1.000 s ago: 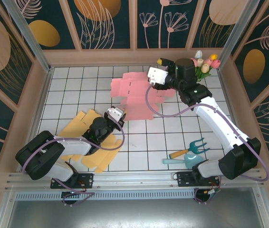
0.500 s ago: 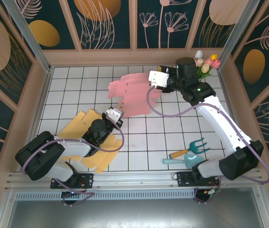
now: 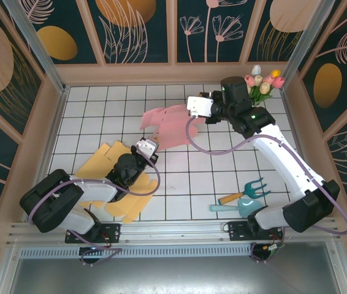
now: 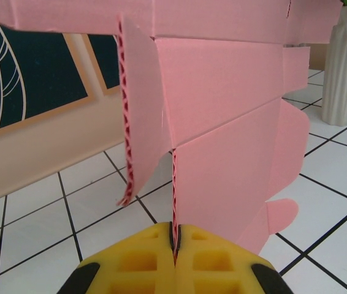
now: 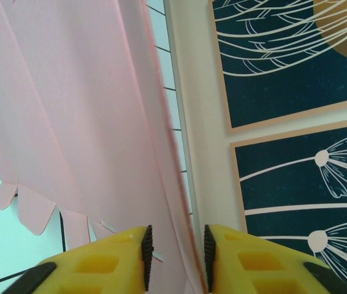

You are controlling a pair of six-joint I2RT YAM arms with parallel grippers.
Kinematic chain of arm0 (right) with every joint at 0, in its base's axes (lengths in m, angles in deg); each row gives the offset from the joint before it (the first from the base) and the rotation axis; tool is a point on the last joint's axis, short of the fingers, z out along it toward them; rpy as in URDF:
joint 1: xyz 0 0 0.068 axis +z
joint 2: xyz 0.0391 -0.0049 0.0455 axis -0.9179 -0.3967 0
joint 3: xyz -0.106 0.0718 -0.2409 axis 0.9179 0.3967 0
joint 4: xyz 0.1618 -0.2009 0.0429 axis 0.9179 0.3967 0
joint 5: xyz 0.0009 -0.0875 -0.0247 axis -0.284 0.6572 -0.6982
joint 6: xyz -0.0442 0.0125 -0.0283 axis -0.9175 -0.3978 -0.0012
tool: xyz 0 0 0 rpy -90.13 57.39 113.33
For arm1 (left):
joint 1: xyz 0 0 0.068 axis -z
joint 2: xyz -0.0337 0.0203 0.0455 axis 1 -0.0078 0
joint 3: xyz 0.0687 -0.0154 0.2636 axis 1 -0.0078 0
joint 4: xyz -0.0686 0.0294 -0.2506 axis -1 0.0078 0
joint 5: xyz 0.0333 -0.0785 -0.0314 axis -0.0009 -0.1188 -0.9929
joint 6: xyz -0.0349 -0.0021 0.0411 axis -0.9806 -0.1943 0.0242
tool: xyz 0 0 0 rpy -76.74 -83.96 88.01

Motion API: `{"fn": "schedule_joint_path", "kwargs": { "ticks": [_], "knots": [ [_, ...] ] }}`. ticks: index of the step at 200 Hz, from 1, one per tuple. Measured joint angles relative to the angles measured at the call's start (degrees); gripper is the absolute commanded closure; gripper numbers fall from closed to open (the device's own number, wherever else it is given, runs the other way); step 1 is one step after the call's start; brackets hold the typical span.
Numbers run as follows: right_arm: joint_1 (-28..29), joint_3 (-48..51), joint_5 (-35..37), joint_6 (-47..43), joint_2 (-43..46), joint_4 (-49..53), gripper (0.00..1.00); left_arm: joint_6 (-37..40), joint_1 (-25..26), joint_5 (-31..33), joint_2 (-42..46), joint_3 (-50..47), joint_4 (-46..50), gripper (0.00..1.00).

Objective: Fold the paper box

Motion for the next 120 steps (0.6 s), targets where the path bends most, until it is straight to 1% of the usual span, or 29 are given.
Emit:
{"fn": "schedule_joint_path", "kwargs": {
  "ticks": [18,33,101,114,120],
  "knots": [
    [0.09,-0.02,0.46,-0.26,-0.17,0.02,0.76,0.0,0.17,0.0,0.0,0.0,0.02,1.0],
    [0.11,-0.02,1.18,-0.48,-0.2,0.17,0.78,0.0,0.17,0.0,0.0,0.0,0.02,1.0],
    [-0.04,-0.09,2.86,-0.63,-0.2,1.29,0.77,-0.11,0.17,-0.48,0.09,0.0,0.02,1.0],
    [-0.28,-0.09,2.86,-0.66,-0.17,1.29,0.78,-0.28,0.17,-0.68,0.37,-0.02,0.02,1.0],
    [-0.42,-0.09,2.84,-0.66,-0.17,1.29,0.81,-0.35,0.17,-0.74,0.57,-0.02,0.02,1.0]
  ]
}}
